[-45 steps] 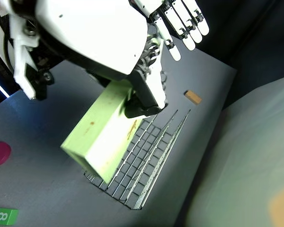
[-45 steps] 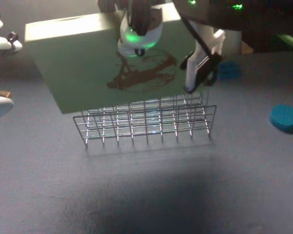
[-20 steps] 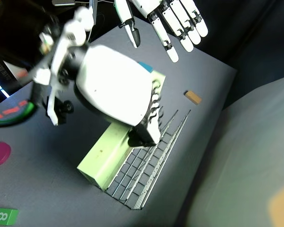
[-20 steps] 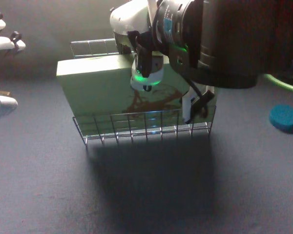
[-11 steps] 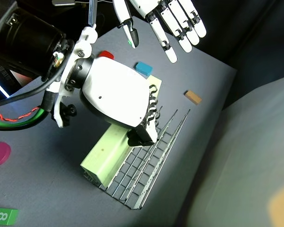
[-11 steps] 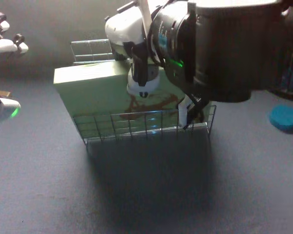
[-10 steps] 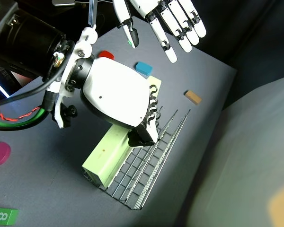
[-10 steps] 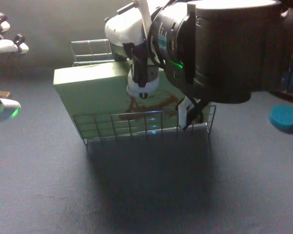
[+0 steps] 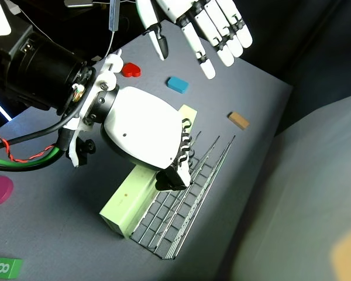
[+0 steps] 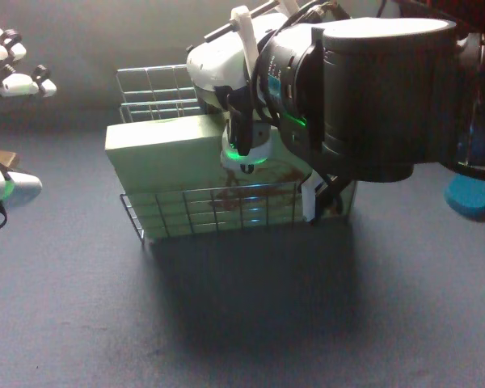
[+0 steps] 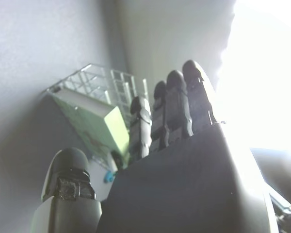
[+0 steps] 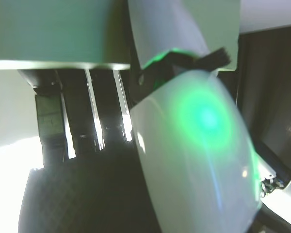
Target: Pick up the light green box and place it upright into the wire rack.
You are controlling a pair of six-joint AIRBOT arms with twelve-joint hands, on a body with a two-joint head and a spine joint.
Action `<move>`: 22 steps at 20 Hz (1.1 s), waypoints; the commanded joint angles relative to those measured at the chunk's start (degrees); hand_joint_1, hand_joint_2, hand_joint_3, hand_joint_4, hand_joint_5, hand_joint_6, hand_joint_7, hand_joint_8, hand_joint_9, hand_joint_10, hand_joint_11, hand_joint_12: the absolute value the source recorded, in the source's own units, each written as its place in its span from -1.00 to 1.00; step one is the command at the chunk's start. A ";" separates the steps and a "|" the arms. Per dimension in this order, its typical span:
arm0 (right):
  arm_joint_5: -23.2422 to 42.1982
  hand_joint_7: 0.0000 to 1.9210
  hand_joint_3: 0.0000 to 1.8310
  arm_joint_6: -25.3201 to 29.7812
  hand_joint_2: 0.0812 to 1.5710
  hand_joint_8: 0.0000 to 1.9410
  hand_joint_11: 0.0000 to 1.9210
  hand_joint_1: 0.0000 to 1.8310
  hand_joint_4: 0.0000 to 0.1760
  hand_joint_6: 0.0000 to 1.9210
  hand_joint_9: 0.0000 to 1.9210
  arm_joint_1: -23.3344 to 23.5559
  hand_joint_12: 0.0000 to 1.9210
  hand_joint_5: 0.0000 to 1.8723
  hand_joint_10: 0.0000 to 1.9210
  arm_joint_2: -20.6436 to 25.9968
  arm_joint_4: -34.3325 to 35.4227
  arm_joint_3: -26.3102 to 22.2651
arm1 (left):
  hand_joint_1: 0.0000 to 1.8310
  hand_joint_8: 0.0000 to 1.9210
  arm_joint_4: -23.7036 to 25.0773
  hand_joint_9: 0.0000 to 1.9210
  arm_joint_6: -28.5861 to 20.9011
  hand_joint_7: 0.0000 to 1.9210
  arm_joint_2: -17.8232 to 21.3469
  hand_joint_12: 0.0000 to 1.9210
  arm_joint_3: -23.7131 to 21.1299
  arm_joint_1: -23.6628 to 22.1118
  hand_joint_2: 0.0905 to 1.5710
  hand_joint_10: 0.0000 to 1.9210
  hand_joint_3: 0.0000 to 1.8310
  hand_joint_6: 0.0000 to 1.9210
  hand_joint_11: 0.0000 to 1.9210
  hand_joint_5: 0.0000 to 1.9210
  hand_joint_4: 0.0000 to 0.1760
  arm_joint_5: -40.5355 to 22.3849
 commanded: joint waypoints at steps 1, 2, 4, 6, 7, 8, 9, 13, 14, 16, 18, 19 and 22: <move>1.13 -0.05 -1.00 0.03 0.47 0.26 -0.33 0.30 -1.00 0.19 -0.21 0.48 0.61 -0.13 0.24 -0.02 -4.24 0.09 | -1.00 -1.00 4.29 -0.93 0.02 -0.92 -0.30 -0.83 -0.39 -0.29 0.60 -1.00 -1.00 -1.00 -1.00 -0.85 0.29 -2.30; 1.10 -0.05 -1.00 -0.10 0.47 0.26 -0.33 0.30 -1.00 0.19 -0.21 0.47 0.61 -0.13 0.24 -0.01 -4.22 0.09 | -1.00 -1.00 4.30 -0.93 -0.21 -0.92 -0.39 -0.83 -0.57 -0.17 0.60 -1.00 -1.00 -1.00 -1.00 -0.85 0.30 -2.34; 1.06 -0.05 -1.00 -0.47 0.47 0.26 -0.33 0.30 -1.00 0.19 -0.21 0.52 0.61 -0.13 0.24 0.05 -3.77 0.09 | -1.00 -1.00 4.30 -0.93 -0.71 -0.92 -0.75 -0.83 -0.86 0.12 0.61 -1.00 -1.00 -1.00 -1.00 -0.85 0.30 -2.50; 1.06 -0.07 -1.00 -1.08 0.48 0.20 -0.33 0.44 -1.00 0.18 -0.21 0.66 0.61 -0.16 0.50 0.21 -2.57 0.08 | -1.00 -1.00 4.30 -0.94 -1.10 -0.93 -1.23 -0.84 -1.06 0.33 0.61 -1.00 -1.00 -1.00 -1.00 -0.85 0.29 -2.49; 1.06 -0.08 -1.00 -1.21 0.48 0.19 -0.34 0.47 -1.00 0.18 -0.22 0.68 0.61 -0.16 0.56 0.32 -2.45 0.05 | -1.00 -1.00 4.31 -0.94 -1.30 -0.93 -1.47 -0.85 -1.10 0.33 0.61 -1.00 -1.00 -1.00 -1.00 -0.85 0.29 -2.48; 0.94 -0.08 -1.00 -1.51 0.48 0.18 -0.35 0.47 -1.00 0.20 -0.22 0.66 0.60 -0.17 0.56 0.40 -2.47 0.01 | -1.00 -1.00 4.31 -0.94 -1.37 -0.92 -1.76 -0.85 -1.14 0.33 0.61 -1.00 -1.00 -1.00 -1.00 -0.85 0.29 -2.48; 0.94 -0.05 -1.00 -1.60 0.48 0.23 -0.36 0.34 -1.00 0.23 -0.26 0.63 0.56 -0.17 0.27 0.52 -2.47 -0.08 | -1.00 -1.00 4.31 -0.94 -1.53 -0.92 -2.03 -0.84 -1.17 0.33 0.60 -1.00 -1.00 -1.00 -1.00 -0.84 0.29 -2.46; 0.97 -0.28 -1.00 -2.10 0.44 -0.49 -0.53 0.11 -1.00 -0.27 -0.46 0.75 0.50 -0.28 -0.13 1.08 -3.36 -1.07 | -1.00 -1.00 4.32 -0.93 -2.08 -0.92 -2.30 -0.84 -1.53 0.33 0.61 -1.00 -1.00 -1.00 -1.00 -0.85 0.30 -2.21; 0.97 -0.27 -1.00 -2.12 0.41 -0.72 -0.59 0.06 -1.00 -0.62 -0.48 0.77 0.49 -0.29 -0.27 1.23 -4.10 -1.37 | -1.00 -1.00 4.32 -0.93 -2.12 -0.92 -2.31 -0.84 -1.62 0.33 0.61 -1.00 -1.00 -1.00 -1.00 -0.85 0.30 -2.14; 0.90 -0.26 -1.00 -2.15 0.38 -0.94 -0.64 0.00 -1.00 -0.91 -0.46 0.86 0.45 -0.28 -0.50 1.82 -5.59 -2.39 | -1.00 -1.00 4.32 -0.93 -2.14 -0.92 -2.45 -0.84 -1.69 0.33 0.61 -1.00 -1.00 -1.00 -1.00 -0.85 0.30 -2.13; 0.92 -0.34 -1.00 -2.21 0.34 -1.00 -0.74 -0.08 -1.00 -0.99 -0.46 1.15 0.35 -0.33 -0.74 2.54 -5.61 -3.17 | -1.00 -1.00 4.32 -0.93 -2.13 -0.92 -2.86 -0.84 -1.73 0.28 0.61 -1.00 -1.00 -1.00 -1.00 -0.85 0.29 -2.14; 0.79 -0.38 -1.00 -2.28 0.32 -1.00 -0.78 -0.11 -1.00 -1.00 -0.46 1.35 0.32 -0.36 -0.84 2.95 -5.60 -3.61 | -1.00 -1.00 4.32 -0.93 -2.14 -0.92 -3.14 -0.84 -1.78 0.27 0.61 -1.00 -1.00 -1.00 -1.00 -0.85 0.29 -2.13; 0.82 -0.41 -1.00 -2.46 0.30 -1.00 -0.81 -0.12 -1.00 -1.00 -0.46 2.25 0.31 -0.38 -0.91 4.88 -5.60 -5.52 | -1.00 -1.00 4.32 -0.92 -2.40 -0.92 -3.96 -0.84 -1.97 0.27 0.61 -1.00 -1.00 -1.00 -1.00 -0.85 0.29 -1.65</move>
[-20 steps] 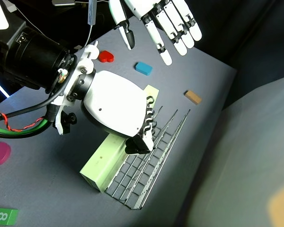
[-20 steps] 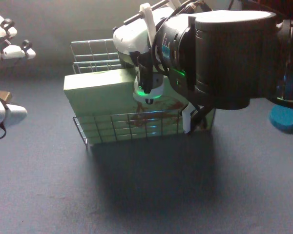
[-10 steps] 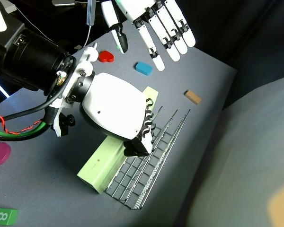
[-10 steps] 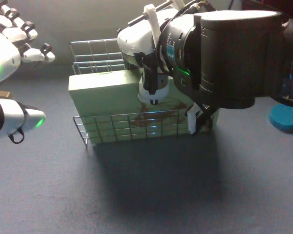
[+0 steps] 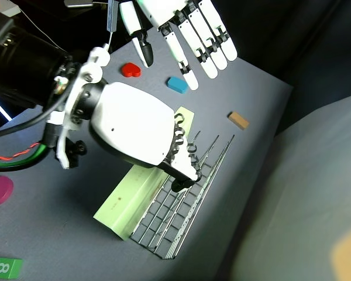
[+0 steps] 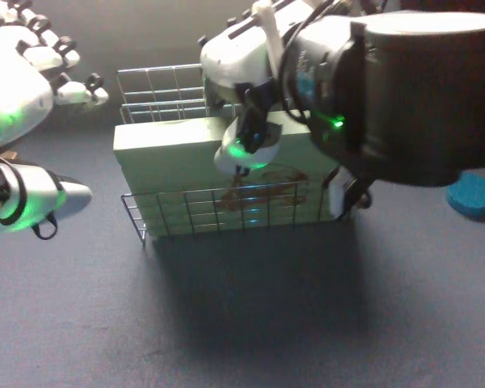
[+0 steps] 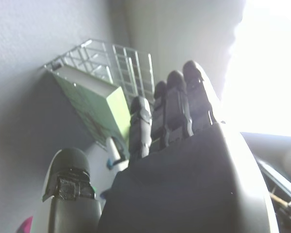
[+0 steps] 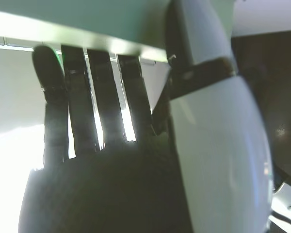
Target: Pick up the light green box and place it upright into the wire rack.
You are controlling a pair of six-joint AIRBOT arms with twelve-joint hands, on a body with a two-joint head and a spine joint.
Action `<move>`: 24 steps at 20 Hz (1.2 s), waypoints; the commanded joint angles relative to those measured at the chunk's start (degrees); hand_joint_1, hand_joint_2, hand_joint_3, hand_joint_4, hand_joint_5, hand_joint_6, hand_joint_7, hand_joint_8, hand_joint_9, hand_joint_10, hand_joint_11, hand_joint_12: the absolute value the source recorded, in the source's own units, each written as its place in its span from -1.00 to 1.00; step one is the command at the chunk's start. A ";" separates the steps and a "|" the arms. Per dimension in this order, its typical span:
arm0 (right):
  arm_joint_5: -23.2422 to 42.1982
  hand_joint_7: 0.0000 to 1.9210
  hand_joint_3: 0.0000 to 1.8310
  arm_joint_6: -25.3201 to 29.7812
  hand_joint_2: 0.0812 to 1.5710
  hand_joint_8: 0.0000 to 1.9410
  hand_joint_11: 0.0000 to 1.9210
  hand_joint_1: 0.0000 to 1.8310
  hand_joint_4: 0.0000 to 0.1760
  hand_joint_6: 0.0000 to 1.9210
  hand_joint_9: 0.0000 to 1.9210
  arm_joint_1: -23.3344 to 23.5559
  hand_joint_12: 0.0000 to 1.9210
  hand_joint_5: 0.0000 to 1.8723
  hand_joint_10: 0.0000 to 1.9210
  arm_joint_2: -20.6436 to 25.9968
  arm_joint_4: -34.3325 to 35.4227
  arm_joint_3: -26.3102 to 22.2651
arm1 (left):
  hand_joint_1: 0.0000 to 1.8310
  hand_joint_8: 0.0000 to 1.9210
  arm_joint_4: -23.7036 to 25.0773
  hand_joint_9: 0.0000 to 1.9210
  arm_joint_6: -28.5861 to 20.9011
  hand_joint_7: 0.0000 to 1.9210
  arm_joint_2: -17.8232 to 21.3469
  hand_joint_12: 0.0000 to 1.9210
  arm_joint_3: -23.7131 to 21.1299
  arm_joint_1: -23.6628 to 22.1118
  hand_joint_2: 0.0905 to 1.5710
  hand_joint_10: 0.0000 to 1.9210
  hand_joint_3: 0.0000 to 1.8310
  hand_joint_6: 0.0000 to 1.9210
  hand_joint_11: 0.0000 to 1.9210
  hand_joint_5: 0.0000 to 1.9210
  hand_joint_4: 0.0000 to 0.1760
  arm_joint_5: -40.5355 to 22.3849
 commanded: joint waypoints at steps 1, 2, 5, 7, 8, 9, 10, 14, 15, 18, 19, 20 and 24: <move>1.08 -0.54 -1.00 -0.33 0.26 -1.00 -0.92 -0.17 -1.00 -1.00 -0.56 1.44 0.25 -0.50 -0.97 0.55 -4.58 -0.60 | -1.00 -1.00 3.91 -0.93 0.04 -0.92 -0.30 -0.82 -0.23 -0.45 0.61 -1.00 -1.00 -1.00 -1.00 -0.84 0.29 -1.86; 1.51 -0.64 -1.00 -0.31 0.21 -1.00 -0.98 -0.22 -1.00 -1.00 -0.66 1.96 0.15 -0.61 -0.99 1.60 -4.60 -1.50 | -1.00 -1.00 3.91 -0.93 -0.09 -0.92 -0.47 -0.80 -0.27 -0.45 0.61 -1.00 -1.00 -1.00 -1.00 -0.84 0.29 -1.83; 5.49 -0.78 -1.00 0.22 0.20 -1.00 -1.00 -0.37 -0.82 -1.00 -0.79 4.15 -0.05 -0.77 -1.00 7.98 -4.65 -6.11 | -1.00 -1.00 3.92 -0.93 -0.60 -0.93 -1.02 -0.79 -0.73 -0.45 0.61 -1.00 -1.00 -1.00 -1.00 -0.85 0.30 -1.19; 6.72 -0.81 -1.00 -0.23 0.19 -1.00 -1.00 -0.39 -0.71 -1.00 -0.81 5.23 -0.08 -0.80 -1.00 12.33 -4.69 -9.19 | -1.00 -1.00 3.92 -0.93 -0.64 -0.93 -1.35 -0.78 -0.89 -0.45 0.61 -1.00 -1.00 -1.00 -1.00 -0.85 0.29 -0.90; 7.10 -0.82 -1.00 -1.24 0.18 -1.00 -1.00 -0.39 -0.70 -1.00 -0.82 5.97 -0.09 -0.80 -1.00 14.74 -4.67 -11.06 | -1.00 -1.00 3.92 -0.93 -0.80 -0.93 -1.42 -0.78 -1.00 -0.56 0.61 -1.00 -1.00 -1.00 -1.00 -0.85 0.30 -0.69; 7.60 -0.82 -1.00 -1.87 0.19 -1.00 -1.00 -0.39 -0.70 -1.00 -0.82 6.62 -0.09 -0.81 -1.00 16.97 -4.64 -12.91 | -1.00 -1.00 3.93 -0.94 -0.91 -0.93 -1.49 -0.78 -1.16 -0.73 0.61 -1.00 -1.00 -1.00 -1.00 -0.85 0.30 -0.41; 7.55 -0.82 -1.00 -2.61 0.19 -1.00 -1.00 -0.39 -0.70 -1.00 -0.82 7.40 -0.09 -0.81 -1.00 19.39 -4.60 -15.18 | -1.00 -1.00 3.96 -0.94 -0.91 -0.93 -1.54 -0.78 -1.36 -0.83 0.61 -1.00 -1.00 -1.00 -1.00 -0.85 0.30 -0.17; 5.96 -0.70 -0.99 -4.06 0.23 -0.98 -1.00 -0.45 -0.80 -0.97 -0.74 7.07 0.08 -0.66 -0.98 26.91 -4.46 -23.11 | -1.00 -1.00 3.96 -0.94 -1.18 -0.94 -1.54 -0.78 -1.90 -0.72 0.61 -1.00 -1.00 -1.00 -1.00 -0.85 0.29 0.25; 6.23 -0.67 -0.99 -4.10 0.24 -0.98 -1.00 -0.45 -0.83 -0.97 -0.72 6.22 0.12 -0.62 -0.98 28.48 -4.45 -24.47 | -1.00 -1.00 3.96 -0.94 -1.48 -0.93 -1.55 -0.78 -1.96 -0.74 0.61 -1.00 -1.00 -1.00 -1.00 -0.86 0.29 0.36; 11.88 -0.46 -1.00 -3.51 0.29 -0.98 -0.91 -0.49 -0.92 -0.98 -0.55 2.56 0.18 -0.45 -0.96 31.90 -5.11 -25.98 | -1.00 -0.99 3.97 -0.93 -1.74 -0.92 -1.68 -0.77 -2.19 -1.13 0.61 -1.00 -1.00 -1.00 -1.00 -0.87 0.29 0.75; 12.47 -0.37 -0.99 -2.68 0.31 -0.95 -0.83 -0.48 -0.97 -0.96 -0.45 1.31 0.21 -0.39 -0.93 32.11 -7.53 -25.76 | -1.00 -0.99 3.97 -0.92 -1.76 -0.91 -1.73 -0.77 -2.21 -1.25 0.60 -0.99 -1.00 -1.00 -1.00 -0.87 0.30 0.80; 13.22 -0.26 -1.00 -2.41 0.38 -0.90 -0.69 -0.43 -1.00 -0.97 -0.43 0.54 0.37 -0.27 -0.52 32.19 -8.65 -25.41 | -1.00 -0.99 3.97 -0.89 -1.76 -0.89 -1.73 -0.72 -2.26 -1.26 0.60 -0.99 -1.00 -1.00 -1.00 -0.85 0.23 0.89; 15.92 -0.33 -1.00 -1.88 0.47 -0.21 -0.53 -0.39 -1.00 -0.62 -0.53 0.35 0.65 -0.21 0.37 32.23 -8.66 -24.76 | -1.00 -0.99 3.97 -0.87 -1.79 -0.89 -1.77 -0.70 -2.29 -1.47 0.60 -0.99 -1.00 -0.99 -1.00 -0.84 0.06 0.88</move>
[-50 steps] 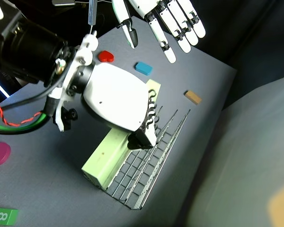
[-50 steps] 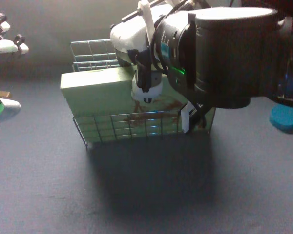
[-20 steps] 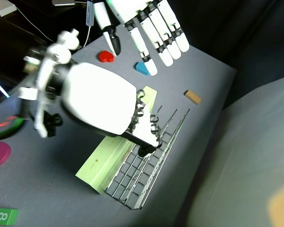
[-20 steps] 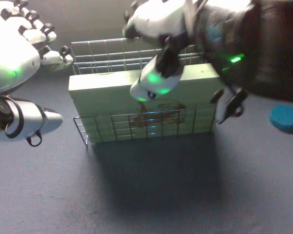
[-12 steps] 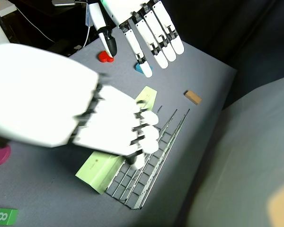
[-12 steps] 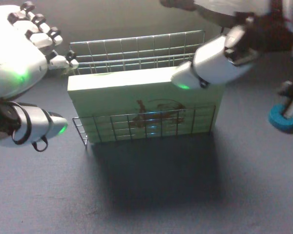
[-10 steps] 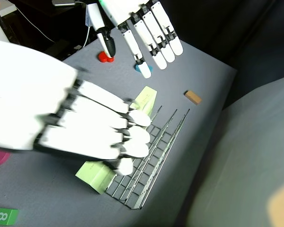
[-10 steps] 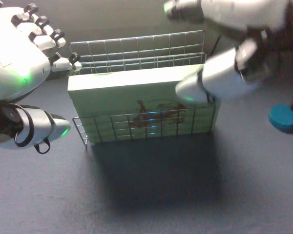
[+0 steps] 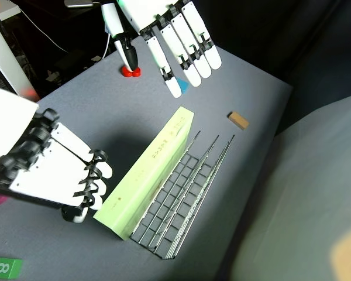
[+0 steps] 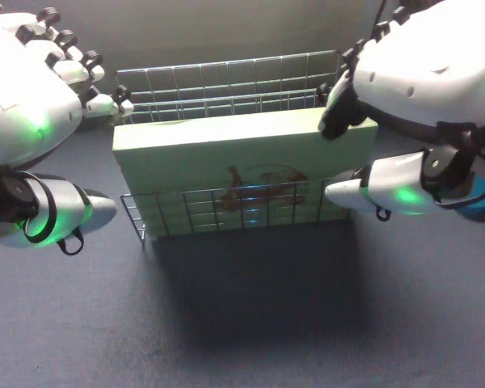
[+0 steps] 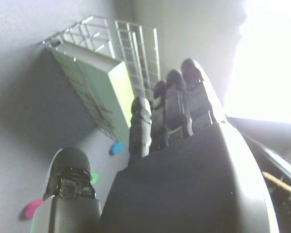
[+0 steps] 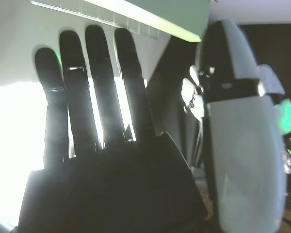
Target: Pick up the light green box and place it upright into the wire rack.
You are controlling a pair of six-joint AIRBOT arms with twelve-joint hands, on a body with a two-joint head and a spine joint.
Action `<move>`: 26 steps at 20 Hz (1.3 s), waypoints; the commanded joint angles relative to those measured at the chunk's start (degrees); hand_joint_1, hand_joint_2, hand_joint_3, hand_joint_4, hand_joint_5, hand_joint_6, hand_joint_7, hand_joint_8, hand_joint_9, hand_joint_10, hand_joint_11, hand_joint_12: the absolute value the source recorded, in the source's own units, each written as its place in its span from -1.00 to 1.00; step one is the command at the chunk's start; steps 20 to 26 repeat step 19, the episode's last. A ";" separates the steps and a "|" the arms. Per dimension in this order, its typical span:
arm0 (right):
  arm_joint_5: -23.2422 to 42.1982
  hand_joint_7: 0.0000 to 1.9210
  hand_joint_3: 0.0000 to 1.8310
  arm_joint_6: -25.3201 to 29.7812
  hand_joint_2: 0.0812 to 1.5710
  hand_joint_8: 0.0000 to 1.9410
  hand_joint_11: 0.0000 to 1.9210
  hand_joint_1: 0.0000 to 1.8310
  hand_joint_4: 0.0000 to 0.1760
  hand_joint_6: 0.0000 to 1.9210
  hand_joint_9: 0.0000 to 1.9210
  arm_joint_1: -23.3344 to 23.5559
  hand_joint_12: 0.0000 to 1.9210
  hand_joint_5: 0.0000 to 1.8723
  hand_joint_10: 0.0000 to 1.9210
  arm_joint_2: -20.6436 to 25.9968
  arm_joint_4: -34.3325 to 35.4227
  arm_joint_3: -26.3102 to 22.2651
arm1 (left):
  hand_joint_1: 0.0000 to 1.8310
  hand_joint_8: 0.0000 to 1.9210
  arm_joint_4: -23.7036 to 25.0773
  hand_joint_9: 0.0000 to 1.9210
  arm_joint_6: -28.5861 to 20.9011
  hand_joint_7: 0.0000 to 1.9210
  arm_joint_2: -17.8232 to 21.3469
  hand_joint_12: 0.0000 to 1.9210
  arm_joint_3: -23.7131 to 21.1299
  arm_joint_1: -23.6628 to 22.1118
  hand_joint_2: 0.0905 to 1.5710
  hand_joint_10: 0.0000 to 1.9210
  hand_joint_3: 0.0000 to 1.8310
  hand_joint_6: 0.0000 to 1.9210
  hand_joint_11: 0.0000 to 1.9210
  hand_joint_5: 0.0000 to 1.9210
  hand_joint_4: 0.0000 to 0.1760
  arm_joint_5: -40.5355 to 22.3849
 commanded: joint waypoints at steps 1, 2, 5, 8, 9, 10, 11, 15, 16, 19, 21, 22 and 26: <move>2.04 -0.35 -1.00 0.28 0.49 0.13 -0.41 -0.37 -1.00 -0.16 -0.44 0.92 0.79 -0.31 0.59 0.07 -3.42 -0.05 | -1.00 -0.99 4.34 -0.86 0.18 -0.88 -0.07 -0.70 -0.06 -0.95 0.60 -0.99 -1.00 -0.99 -1.00 -0.83 0.01 -1.92; 2.19 -0.34 -1.00 0.27 0.51 0.42 -0.27 -0.34 -1.00 0.24 -0.32 1.20 0.94 -0.36 0.80 0.08 -3.42 -0.05 | -0.99 -0.99 4.34 -0.86 0.18 -0.88 -0.08 -0.71 -0.06 -0.95 0.60 -0.99 -1.00 -0.99 -1.00 -0.83 -0.05 -1.93; 2.78 -0.11 -0.99 0.38 0.61 0.98 0.15 -0.31 -1.00 0.96 0.03 1.38 1.00 -0.27 1.00 0.14 -3.74 -0.03 | -0.88 -0.99 4.34 -0.75 0.18 -0.70 -0.09 -0.49 -0.14 -0.85 0.57 -0.99 -1.00 -0.99 -1.00 -0.69 -0.41 -1.93; 3.72 0.19 -0.99 3.65 0.73 1.00 0.44 -0.34 -1.00 1.00 0.26 1.36 1.00 0.05 1.00 0.14 -3.77 0.57 | -0.68 -0.36 4.34 -0.29 0.20 -0.13 -0.08 0.48 -0.19 -0.28 0.59 0.21 -1.00 -0.10 -0.43 -0.30 -1.00 -2.17; 3.83 0.22 -0.98 4.67 0.77 1.00 0.53 -0.33 -1.00 1.00 0.34 1.24 1.00 0.09 1.00 0.08 -3.80 0.78 | -0.55 0.38 4.34 -0.21 0.18 -0.13 -0.09 0.90 -0.22 0.28 0.61 0.82 -1.00 0.52 -0.22 -0.29 -1.00 -2.65; 4.21 0.26 -0.98 4.91 0.80 1.00 0.61 -0.33 -1.00 1.00 0.41 1.01 1.00 0.11 1.00 -0.07 -3.84 1.04 | -0.45 0.86 4.34 -0.07 0.00 -0.13 -0.09 0.98 -0.22 0.38 0.62 0.96 -1.00 0.85 -0.04 -0.22 -1.00 -2.65; 4.45 0.28 -0.99 4.91 0.81 1.00 0.66 -0.33 -1.00 1.00 0.46 0.87 1.00 0.12 1.00 -0.12 -3.90 1.14 | -0.40 0.97 4.34 0.03 -0.01 -0.05 -0.09 1.00 -0.21 0.38 0.63 0.99 -1.00 0.97 0.08 -0.15 -1.00 -2.68; 6.41 0.34 -1.00 4.94 0.83 1.00 0.70 -0.29 -1.00 1.00 0.53 0.43 1.00 0.16 1.00 -0.12 -5.69 1.37 | -0.31 1.00 4.35 0.35 -0.24 0.28 -0.15 1.00 -0.22 0.26 0.64 1.00 -1.00 1.00 0.41 0.08 -1.00 -2.68; 6.78 0.34 -1.00 4.96 0.83 1.00 0.70 -0.28 -1.00 1.00 0.53 0.43 1.00 0.16 1.00 -0.12 -6.17 1.41 | -0.30 1.00 4.35 0.37 -0.27 0.30 -0.15 1.00 -0.20 0.22 0.64 1.00 -1.00 1.00 0.45 0.08 -1.00 -2.63; 7.39 0.34 -1.00 5.10 0.83 1.00 0.70 -0.24 -1.00 1.00 0.53 -0.33 1.00 0.16 1.00 -0.27 -6.24 1.82 | -0.26 1.00 4.36 0.39 -0.27 0.31 -0.21 1.00 -0.07 -0.16 0.63 1.00 -1.00 1.00 0.49 0.08 -1.00 -2.37; 7.39 0.34 -1.00 5.10 0.83 1.00 0.70 -0.24 -1.00 1.00 0.53 -0.33 1.00 0.16 1.00 -0.27 -6.24 1.82 | -0.26 1.00 4.36 0.39 -0.27 0.31 -0.21 1.00 -0.07 -0.16 0.63 1.00 -1.00 1.00 0.49 0.08 -1.00 -2.37; 7.39 0.34 -1.00 5.10 0.83 1.00 0.70 -0.24 -1.00 1.00 0.53 -0.33 1.00 0.16 1.00 -0.27 -6.24 1.82 | -0.26 1.00 4.36 0.39 -0.27 0.31 -0.21 1.00 -0.07 -0.16 0.63 1.00 -1.00 1.00 0.49 0.08 -1.00 -2.37; 7.39 0.34 -1.00 5.10 0.83 1.00 0.70 -0.24 -1.00 1.00 0.53 -0.33 1.00 0.16 1.00 -0.27 -6.24 1.82 | -0.26 1.00 4.36 0.39 -0.27 0.31 -0.21 1.00 -0.07 -0.16 0.63 1.00 -1.00 1.00 0.49 0.08 -1.00 -2.37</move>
